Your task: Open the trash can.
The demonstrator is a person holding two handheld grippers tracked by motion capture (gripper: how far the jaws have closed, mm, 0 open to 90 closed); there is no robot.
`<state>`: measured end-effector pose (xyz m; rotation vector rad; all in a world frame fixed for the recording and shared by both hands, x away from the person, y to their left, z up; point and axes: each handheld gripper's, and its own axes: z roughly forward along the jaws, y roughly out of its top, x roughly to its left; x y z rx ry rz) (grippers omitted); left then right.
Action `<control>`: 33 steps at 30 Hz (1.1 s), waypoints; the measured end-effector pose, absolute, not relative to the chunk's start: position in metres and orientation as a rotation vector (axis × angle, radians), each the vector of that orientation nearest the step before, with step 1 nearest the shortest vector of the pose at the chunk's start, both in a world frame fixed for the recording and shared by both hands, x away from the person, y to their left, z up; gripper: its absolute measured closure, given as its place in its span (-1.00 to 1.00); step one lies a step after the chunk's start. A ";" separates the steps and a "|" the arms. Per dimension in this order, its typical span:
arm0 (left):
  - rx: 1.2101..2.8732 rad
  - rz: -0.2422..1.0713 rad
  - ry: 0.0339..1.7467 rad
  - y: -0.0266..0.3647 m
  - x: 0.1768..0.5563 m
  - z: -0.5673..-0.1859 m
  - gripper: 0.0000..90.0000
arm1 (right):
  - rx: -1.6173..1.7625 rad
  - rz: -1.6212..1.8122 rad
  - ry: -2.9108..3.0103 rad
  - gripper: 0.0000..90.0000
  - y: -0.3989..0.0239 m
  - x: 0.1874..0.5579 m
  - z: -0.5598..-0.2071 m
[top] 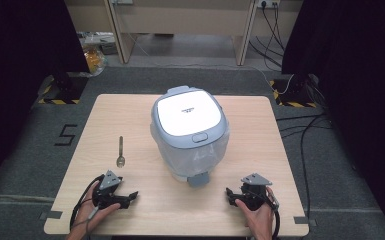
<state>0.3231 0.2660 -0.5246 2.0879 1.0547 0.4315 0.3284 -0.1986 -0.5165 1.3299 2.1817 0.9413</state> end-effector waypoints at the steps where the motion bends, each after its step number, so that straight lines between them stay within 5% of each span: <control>1: 2.086 0.433 1.054 0.266 0.323 -0.525 -0.67 | 1.322 0.944 2.198 -0.59 -0.198 0.327 -0.516; 7: 2.087 0.432 1.055 0.266 0.323 -0.525 -0.68 | 1.270 0.965 2.203 -0.47 -0.194 0.323 -0.514; 8: 2.086 0.432 1.055 0.266 0.323 -0.525 -0.68 | 1.237 0.999 2.210 -0.23 -0.193 0.322 -0.510; 12: 2.086 0.432 1.055 0.266 0.323 -0.525 -0.68 | 1.177 1.077 2.216 0.05 -0.186 0.317 -0.502; 20: 2.085 0.433 1.057 0.266 0.324 -0.525 -0.68 | 1.064 1.190 2.210 0.41 -0.169 0.314 -0.494; 33: 2.084 0.432 1.057 0.266 0.324 -0.525 -0.68 | 0.934 1.238 2.236 0.63 -0.131 0.324 -0.496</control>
